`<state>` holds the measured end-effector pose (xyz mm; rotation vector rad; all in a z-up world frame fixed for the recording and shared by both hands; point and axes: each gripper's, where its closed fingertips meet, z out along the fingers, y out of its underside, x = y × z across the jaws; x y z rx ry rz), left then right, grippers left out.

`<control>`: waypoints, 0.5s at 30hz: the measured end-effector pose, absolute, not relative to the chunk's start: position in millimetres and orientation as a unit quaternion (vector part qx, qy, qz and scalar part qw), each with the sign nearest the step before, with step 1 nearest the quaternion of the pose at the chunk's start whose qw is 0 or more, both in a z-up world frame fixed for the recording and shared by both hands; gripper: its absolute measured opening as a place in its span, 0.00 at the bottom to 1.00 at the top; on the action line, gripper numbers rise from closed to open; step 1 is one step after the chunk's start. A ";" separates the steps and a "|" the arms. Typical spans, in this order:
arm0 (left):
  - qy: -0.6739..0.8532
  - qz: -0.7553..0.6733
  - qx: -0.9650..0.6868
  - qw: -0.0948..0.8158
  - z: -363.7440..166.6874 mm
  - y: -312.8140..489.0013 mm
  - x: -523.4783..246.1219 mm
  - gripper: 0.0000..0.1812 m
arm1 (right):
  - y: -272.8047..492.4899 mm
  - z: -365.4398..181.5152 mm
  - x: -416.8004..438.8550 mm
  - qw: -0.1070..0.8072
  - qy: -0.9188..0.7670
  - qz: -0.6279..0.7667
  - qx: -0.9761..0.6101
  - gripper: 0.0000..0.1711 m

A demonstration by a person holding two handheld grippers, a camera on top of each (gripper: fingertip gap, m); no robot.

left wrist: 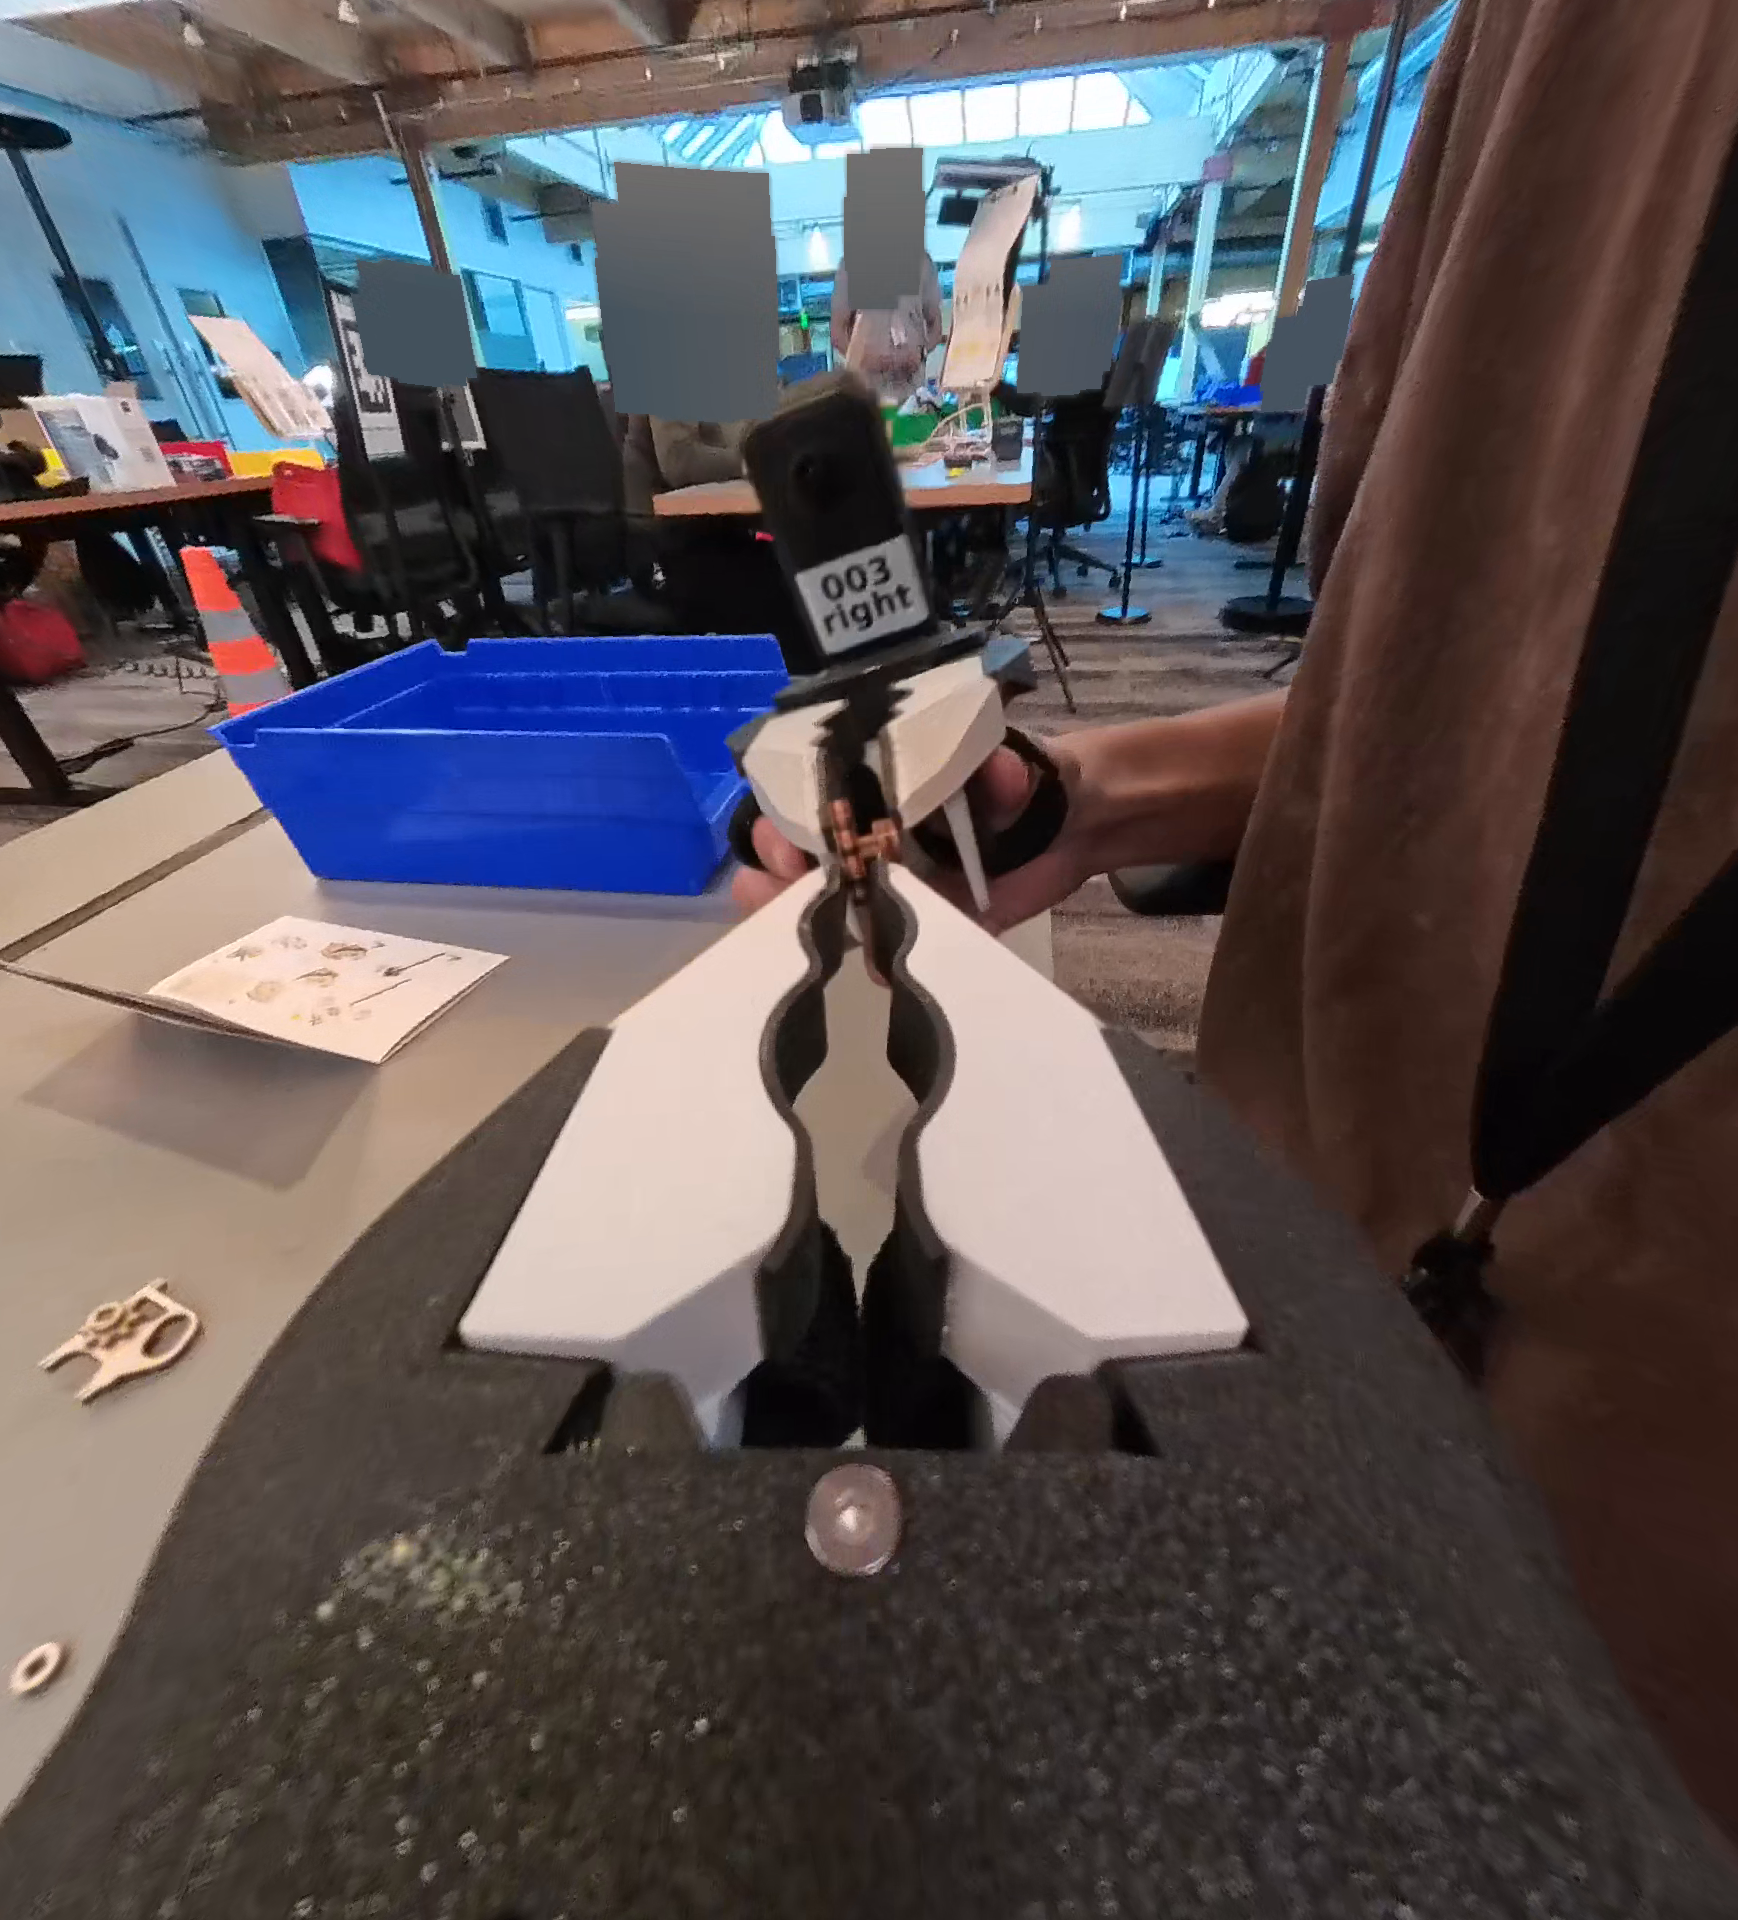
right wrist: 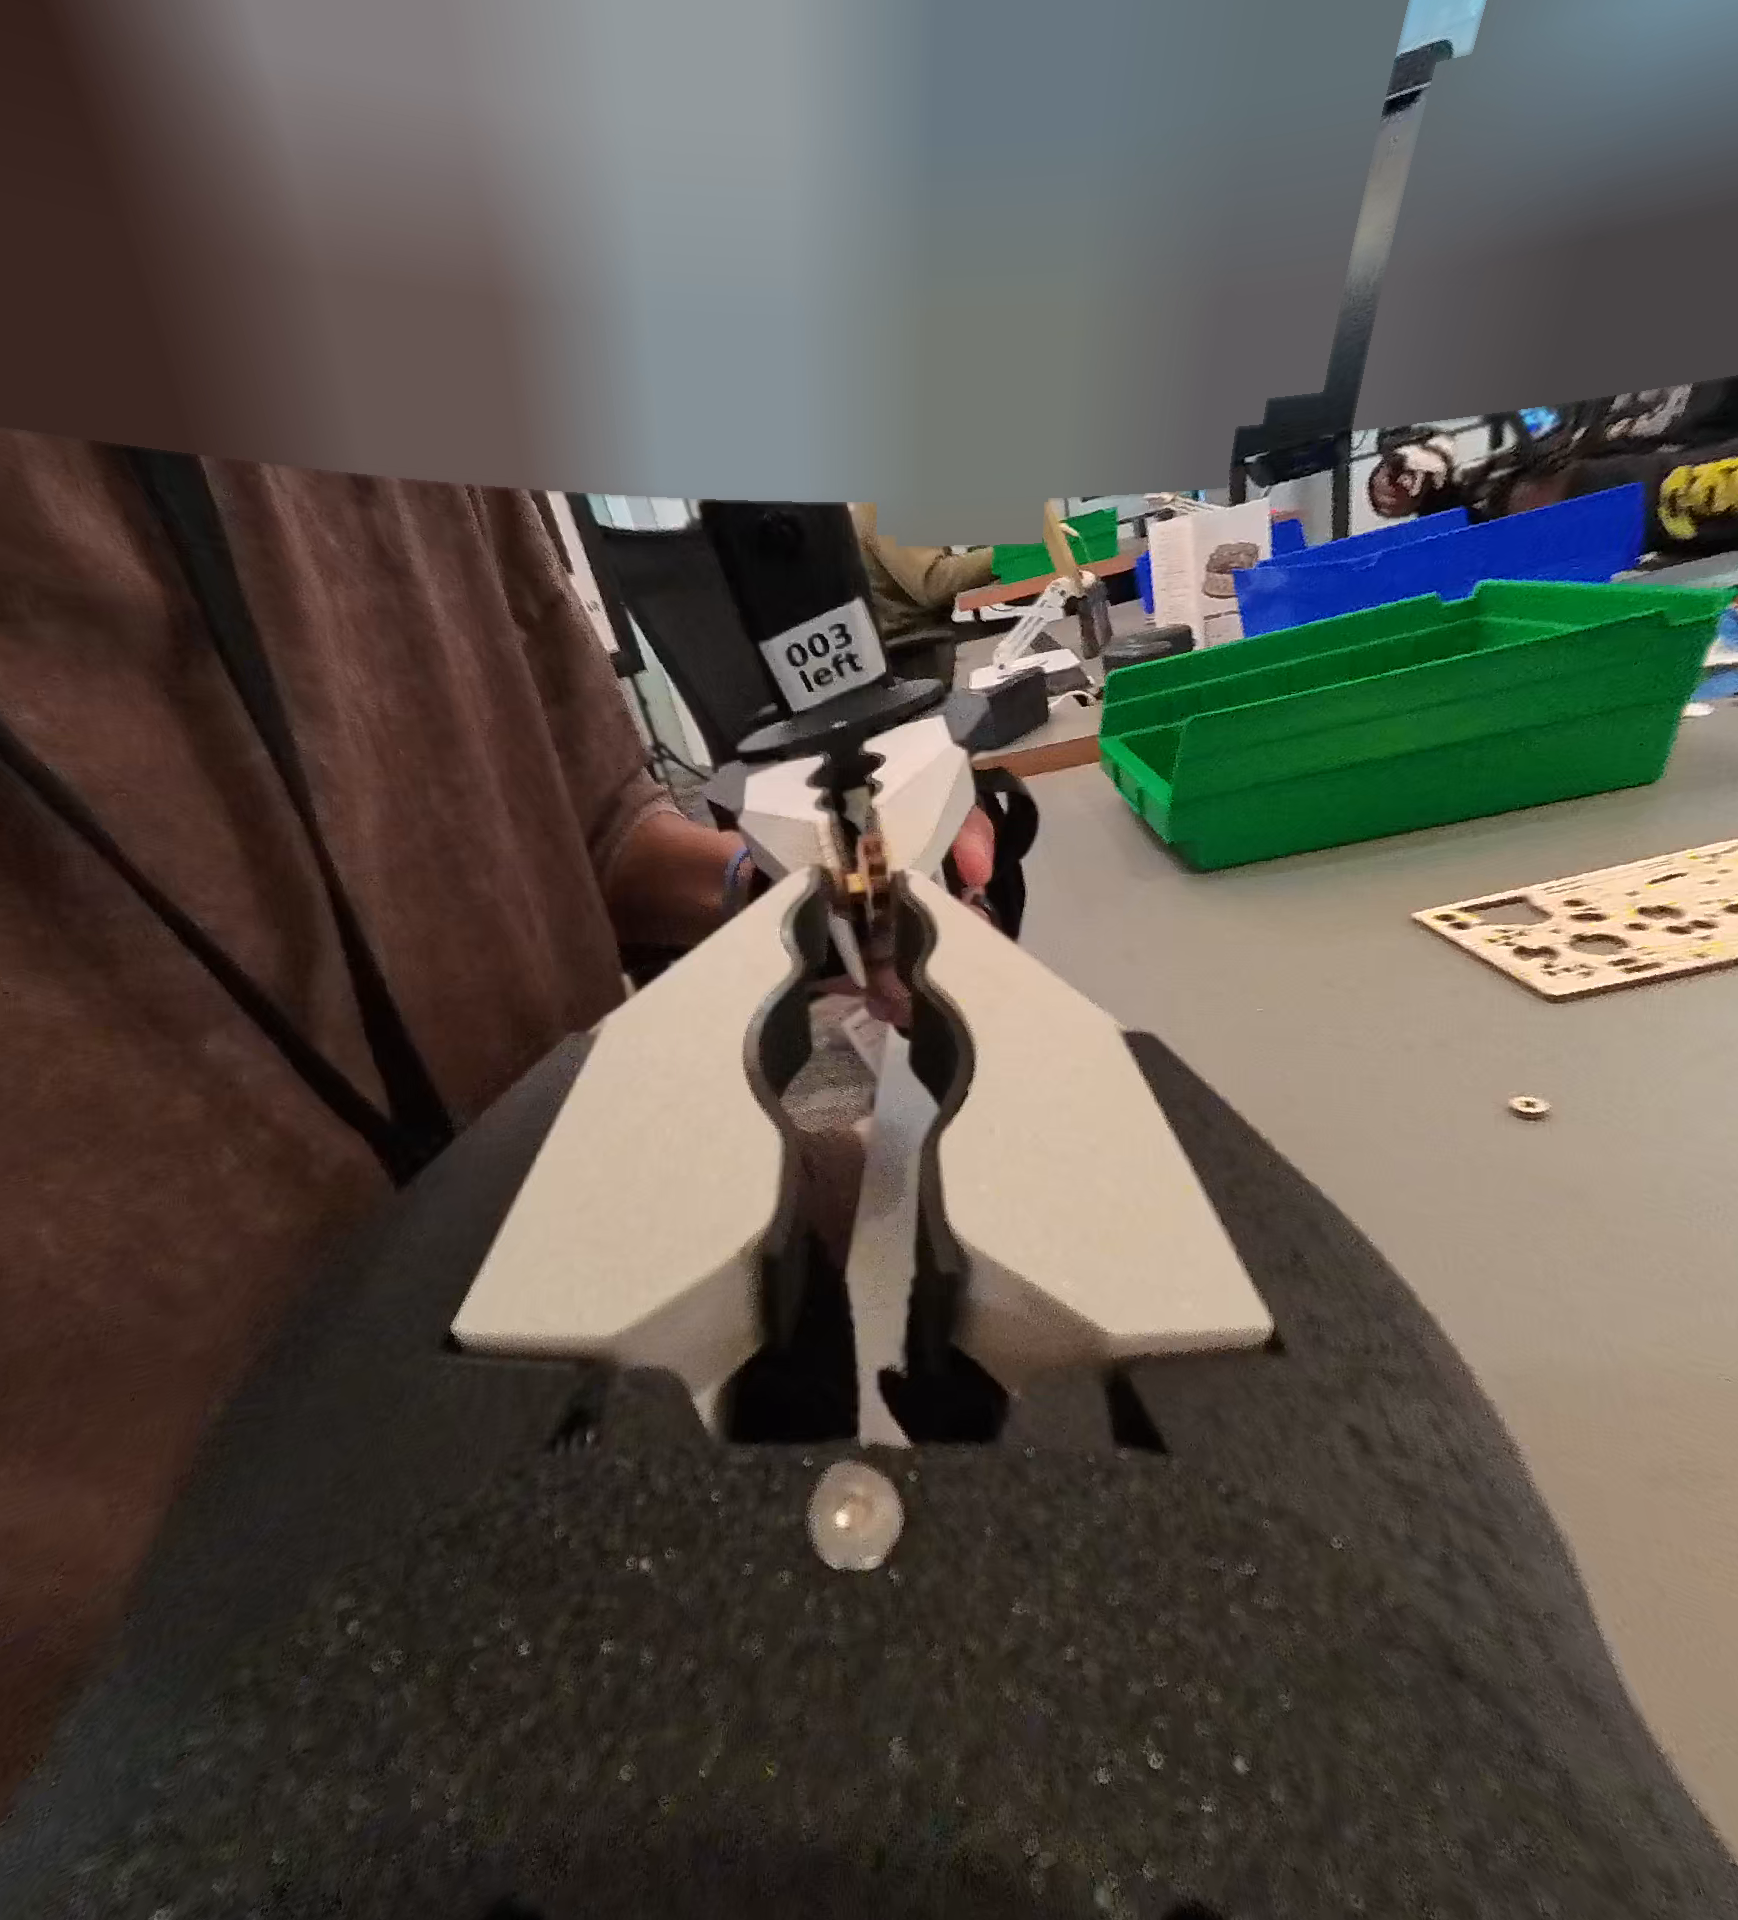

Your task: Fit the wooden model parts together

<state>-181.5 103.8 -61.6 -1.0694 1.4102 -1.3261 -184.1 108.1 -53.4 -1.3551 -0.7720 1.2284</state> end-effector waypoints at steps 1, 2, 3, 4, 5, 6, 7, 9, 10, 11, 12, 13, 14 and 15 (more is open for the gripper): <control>0.570 -0.535 -0.434 0.447 -62.0 103.8 -181.1 0.01 | 107.9 -53.6 -183.8 0.554 -0.329 0.509 -0.571 0.06; 0.568 -0.536 -0.434 0.449 -61.5 103.5 -180.7 0.01 | 107.6 -52.8 -183.5 0.558 -0.327 0.508 -0.569 0.06; 0.567 -0.536 -0.432 0.453 -60.5 102.7 -180.3 0.01 | 106.6 -51.5 -183.2 0.557 -0.325 0.513 -0.567 0.06; 0.566 -0.535 -0.432 0.455 -59.9 102.4 -179.8 0.01 | 106.5 -51.0 -182.6 0.557 -0.325 0.512 -0.567 0.06; 0.565 -0.534 -0.434 0.456 -59.8 103.0 -179.1 0.01 | 107.4 -51.2 -182.0 0.559 -0.326 0.508 -0.568 0.06; 0.565 -0.532 -0.435 0.457 -60.1 103.1 -178.6 0.01 | 107.2 -51.5 -181.7 0.559 -0.328 0.506 -0.569 0.06; 0.564 -0.532 -0.436 0.457 -60.4 103.2 -178.2 0.01 | 107.5 -51.8 -181.3 0.560 -0.330 0.500 -0.572 0.06; 0.566 -0.525 -0.447 0.452 -63.3 104.2 -177.2 0.01 | 108.2 -53.5 -180.8 0.565 -0.339 0.482 -0.578 0.06; 0.570 -0.517 -0.456 0.447 -66.5 105.5 -176.7 0.01 | 109.7 -56.5 -180.3 0.565 -0.344 0.470 -0.585 0.06; 0.578 -0.507 -0.464 0.440 -70.2 106.6 -176.5 0.02 | 111.3 -59.7 -180.1 0.565 -0.349 0.457 -0.592 0.06; 0.590 -0.497 -0.466 0.433 -74.0 106.4 -177.0 0.04 | 111.9 -63.3 -180.3 0.563 -0.356 0.447 -0.598 0.06; 0.601 -0.487 -0.469 0.426 -78.0 106.1 -177.5 0.05 | 113.2 -68.5 -180.2 0.558 -0.364 0.434 -0.607 0.06; 0.610 -0.478 -0.472 0.419 -82.3 105.5 -177.6 0.08 | 114.6 -74.3 -179.8 0.554 -0.373 0.418 -0.616 0.06; 0.620 -0.468 -0.475 0.413 -86.9 104.6 -177.7 0.10 | 114.5 -78.2 -179.5 0.551 -0.382 0.407 -0.620 0.06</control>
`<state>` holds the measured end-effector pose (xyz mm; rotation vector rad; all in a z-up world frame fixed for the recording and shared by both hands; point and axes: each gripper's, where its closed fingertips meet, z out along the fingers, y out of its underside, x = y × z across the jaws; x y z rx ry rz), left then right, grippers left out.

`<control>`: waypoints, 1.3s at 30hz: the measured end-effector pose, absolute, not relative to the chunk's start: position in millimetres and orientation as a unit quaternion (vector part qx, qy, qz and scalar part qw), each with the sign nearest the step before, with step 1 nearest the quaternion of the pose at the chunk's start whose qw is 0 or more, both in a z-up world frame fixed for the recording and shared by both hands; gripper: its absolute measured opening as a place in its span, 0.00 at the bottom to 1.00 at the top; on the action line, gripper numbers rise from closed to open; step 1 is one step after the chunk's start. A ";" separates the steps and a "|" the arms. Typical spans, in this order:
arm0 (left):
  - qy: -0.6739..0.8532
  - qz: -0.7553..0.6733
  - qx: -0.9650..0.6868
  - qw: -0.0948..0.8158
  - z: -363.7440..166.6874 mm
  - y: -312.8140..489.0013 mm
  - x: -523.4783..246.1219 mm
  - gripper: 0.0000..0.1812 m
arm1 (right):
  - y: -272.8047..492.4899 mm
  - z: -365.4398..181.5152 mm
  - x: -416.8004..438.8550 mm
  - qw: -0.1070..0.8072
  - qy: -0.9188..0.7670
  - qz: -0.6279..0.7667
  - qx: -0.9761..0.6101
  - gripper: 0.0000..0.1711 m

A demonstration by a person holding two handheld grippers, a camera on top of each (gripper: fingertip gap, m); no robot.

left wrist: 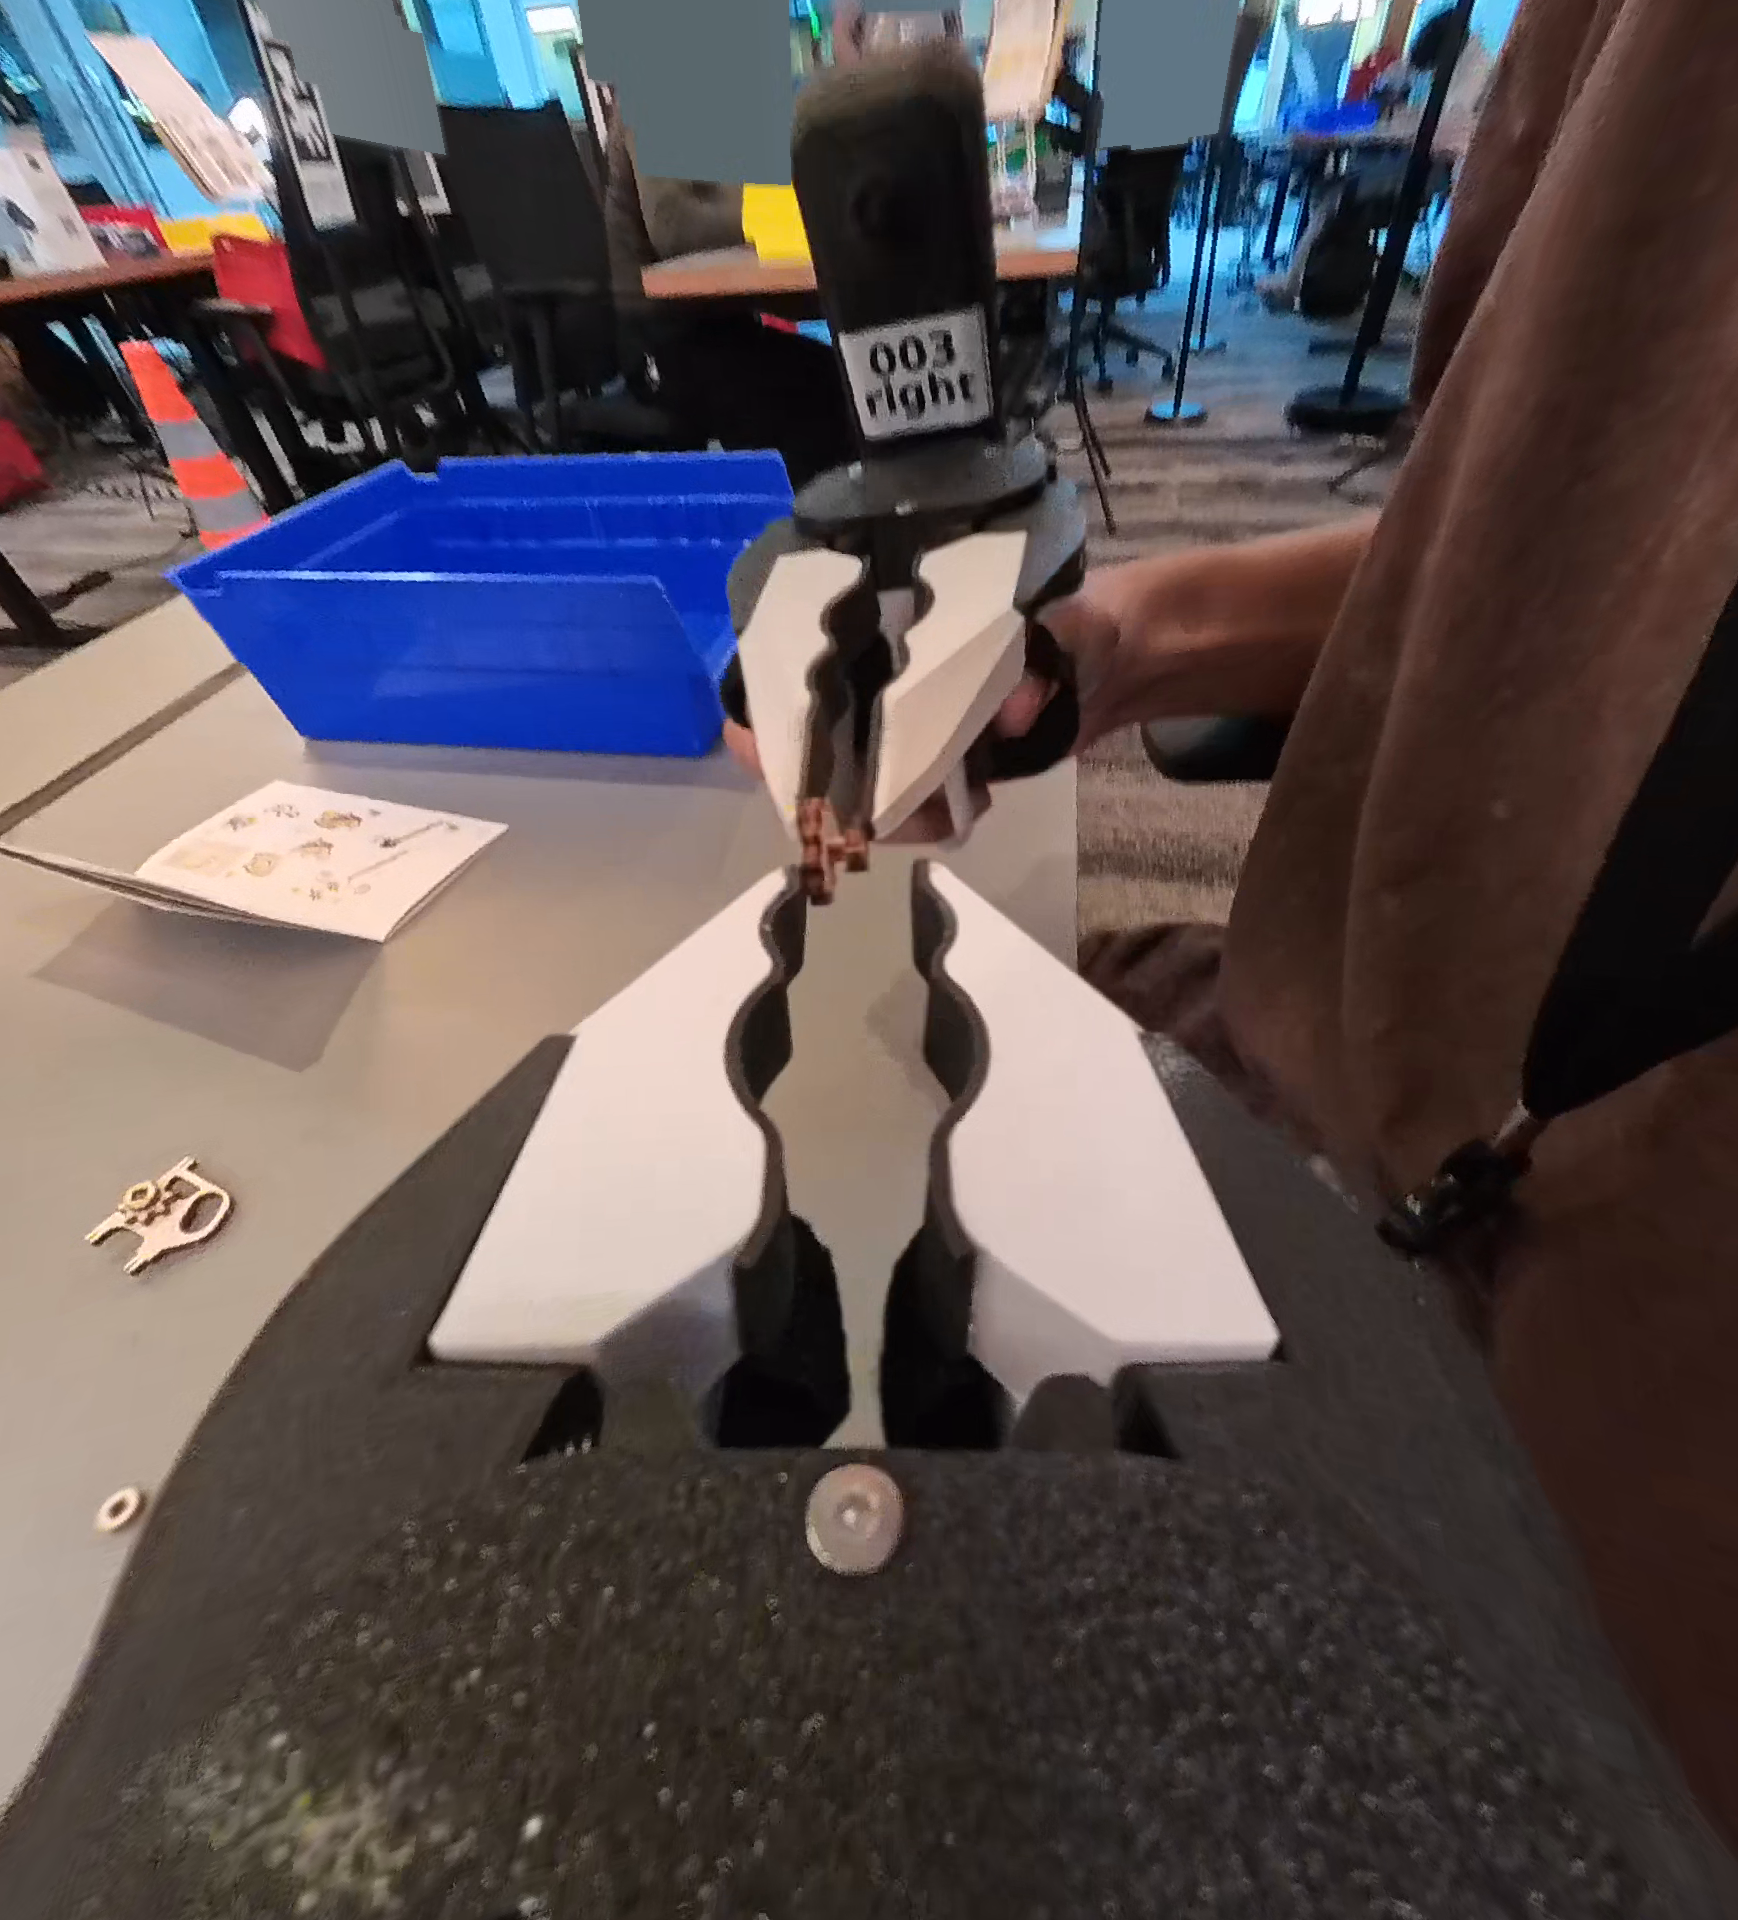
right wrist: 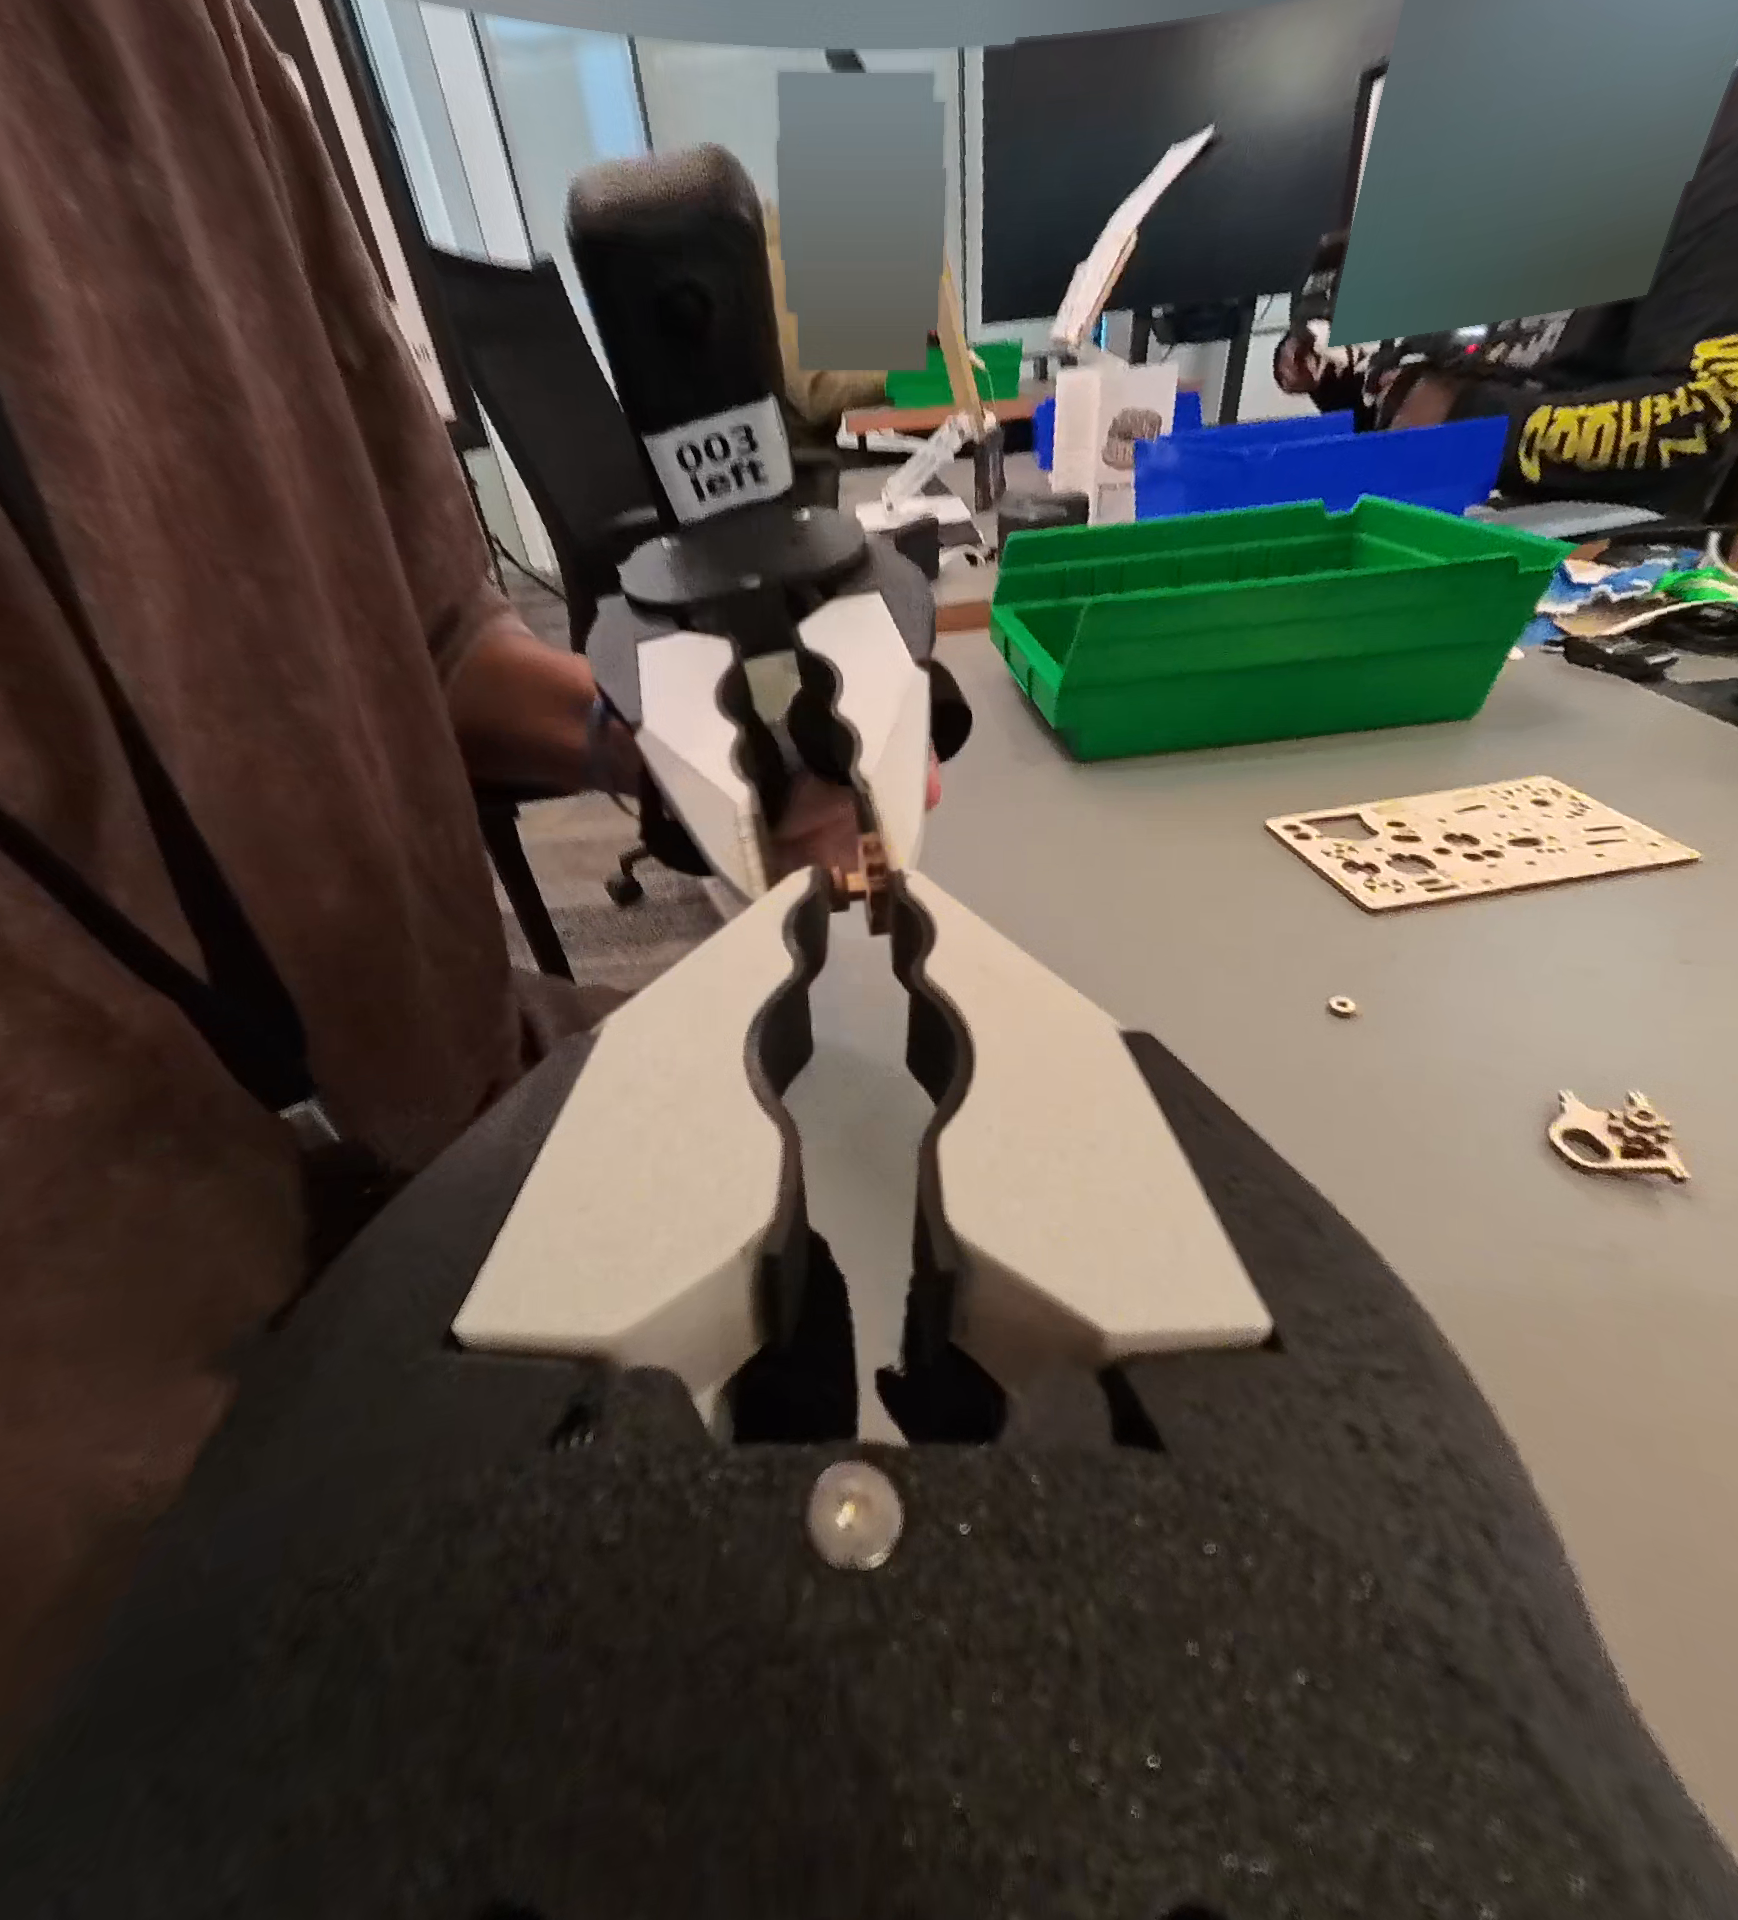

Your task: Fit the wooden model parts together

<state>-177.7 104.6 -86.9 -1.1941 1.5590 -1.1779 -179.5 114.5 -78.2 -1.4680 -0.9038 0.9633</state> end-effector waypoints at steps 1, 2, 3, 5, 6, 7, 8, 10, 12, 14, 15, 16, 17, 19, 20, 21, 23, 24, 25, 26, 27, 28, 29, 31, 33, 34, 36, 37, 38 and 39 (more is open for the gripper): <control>0.628 -0.459 -0.476 0.409 -90.8 103.8 -177.6 0.11 | 114.6 -81.4 -178.9 0.547 -0.388 0.399 -0.625 0.06; 0.633 -0.452 -0.478 0.408 -93.5 103.7 -177.2 0.12 | 114.1 -84.1 -178.8 0.542 -0.395 0.395 -0.628 0.06; 0.636 -0.448 -0.479 0.406 -94.9 103.3 -176.8 0.11 | 112.4 -86.7 -179.3 0.534 -0.402 0.395 -0.630 0.06; 0.639 -0.445 -0.483 0.400 -97.1 103.5 -176.6 0.07 | 109.7 -90.7 -180.7 0.521 -0.409 0.400 -0.633 0.06; 0.640 -0.446 -0.485 0.395 -98.1 103.2 -176.9 0.05 | 108.9 -91.4 -181.3 0.518 -0.409 0.405 -0.633 0.06; 0.639 -0.449 -0.487 0.390 -98.8 103.0 -177.1 0.05 | 109.0 -92.3 -181.5 0.515 -0.409 0.406 -0.635 0.06; 0.638 -0.452 -0.489 0.386 -99.0 102.8 -177.1 0.05 | 108.8 -92.2 -181.7 0.514 -0.408 0.409 -0.634 0.06; 0.635 -0.461 -0.488 0.382 -97.1 101.6 -177.4 0.05 | 107.7 -90.3 -181.9 0.511 -0.400 0.427 -0.630 0.06; 0.626 -0.480 -0.486 0.376 -93.6 100.1 -177.6 0.05 | 105.7 -86.4 -182.0 0.506 -0.388 0.454 -0.622 0.06; 0.609 -0.509 -0.485 0.369 -87.6 98.3 -177.8 0.05 | 104.4 -80.1 -181.8 0.506 -0.375 0.478 -0.612 0.06; 0.597 -0.527 -0.484 0.362 -84.2 97.4 -177.9 0.05 | 103.4 -76.4 -181.8 0.508 -0.370 0.488 -0.606 0.06; 0.586 -0.543 -0.485 0.356 -81.1 96.7 -177.7 0.05 | 103.1 -73.5 -181.7 0.508 -0.364 0.497 -0.602 0.06; 0.575 -0.556 -0.487 0.351 -79.1 96.7 -177.4 0.05 | 103.3 -71.7 -181.2 0.509 -0.359 0.502 -0.600 0.06; 0.550 -0.585 -0.494 0.334 -75.5 97.9 -176.6 0.05 | 104.5 -68.5 -180.2 0.507 -0.343 0.518 -0.598 0.06; 0.533 -0.601 -0.498 0.326 -73.0 99.7 -176.2 0.05 | 105.9 -66.8 -179.5 0.505 -0.333 0.527 -0.598 0.06; 0.514 -0.617 -0.503 0.320 -69.9 102.4 -175.7 0.05 | 108.1 -68.2 -178.8 0.498 -0.323 0.532 -0.604 0.06; 0.477 -0.645 -0.510 0.310 -63.5 107.9 -175.5 0.05 | 111.8 -71.6 -177.9 0.479 -0.301 0.549 -0.616 0.08; 0.470 -0.649 -0.514 0.305 -64.2 109.1 -175.0 0.05 | 112.7 -67.5 -176.9 0.474 -0.286 0.565 -0.611 0.08; 0.468 -0.647 -0.518 0.305 -65.5 110.3 -174.4 0.05 | 113.5 -63.6 -176.2 0.472 -0.273 0.579 -0.606 0.08; 0.467 -0.648 -0.518 0.307 -65.3 110.6 -174.1 0.05 | 114.4 -63.3 -176.2 0.468 -0.267 0.585 -0.607 0.07; 0.465 -0.647 -0.520 0.307 -65.0 110.9 -173.8 0.05 | 115.4 -64.3 -176.5 0.463 -0.260 0.589 -0.609 0.07; 0.463 -0.646 -0.522 0.311 -64.9 112.0 -173.4 0.05 | 116.2 -65.8 -177.1 0.458 -0.255 0.591 -0.613 0.07; 0.462 -0.644 -0.523 0.313 -65.0 112.5 -173.2 0.05 | 117.3 -67.3 -177.4 0.454 -0.250 0.593 -0.617 0.07; 0.459 -0.639 -0.529 0.318 -65.8 114.8 -172.8 0.05 | 118.8 -67.1 -177.9 0.452 -0.242 0.596 -0.618 0.06; 0.460 -0.638 -0.527 0.322 -64.8 115.0 -172.7 0.05 | 119.0 -65.6 -177.6 0.453 -0.239 0.600 -0.615 0.06; 0.462 -0.636 -0.528 0.322 -65.1 115.0 -172.6 0.05 | 119.3 -66.2 -177.6 0.451 -0.237 0.600 -0.617 0.06; 0.463 -0.635 -0.531 0.318 -66.7 114.8 -172.6 0.05 | 119.7 -63.4 -176.7 0.453 -0.230 0.606 -0.612 0.07; 0.460 -0.637 -0.531 0.316 -66.6 114.8 -172.5 0.05 | 120.0 -63.2 -176.6 0.453 -0.229 0.606 -0.612 0.07; 0.459 -0.638 -0.533 0.314 -67.1 114.5 -172.1 0.05 | 120.6 -64.5 -176.8 0.454 -0.230 0.602 -0.616 0.06; 0.458 -0.638 -0.534 0.312 -67.5 114.3 -171.8 0.05 | 120.6 -64.9 -176.7 0.455 -0.231 0.599 -0.617 0.06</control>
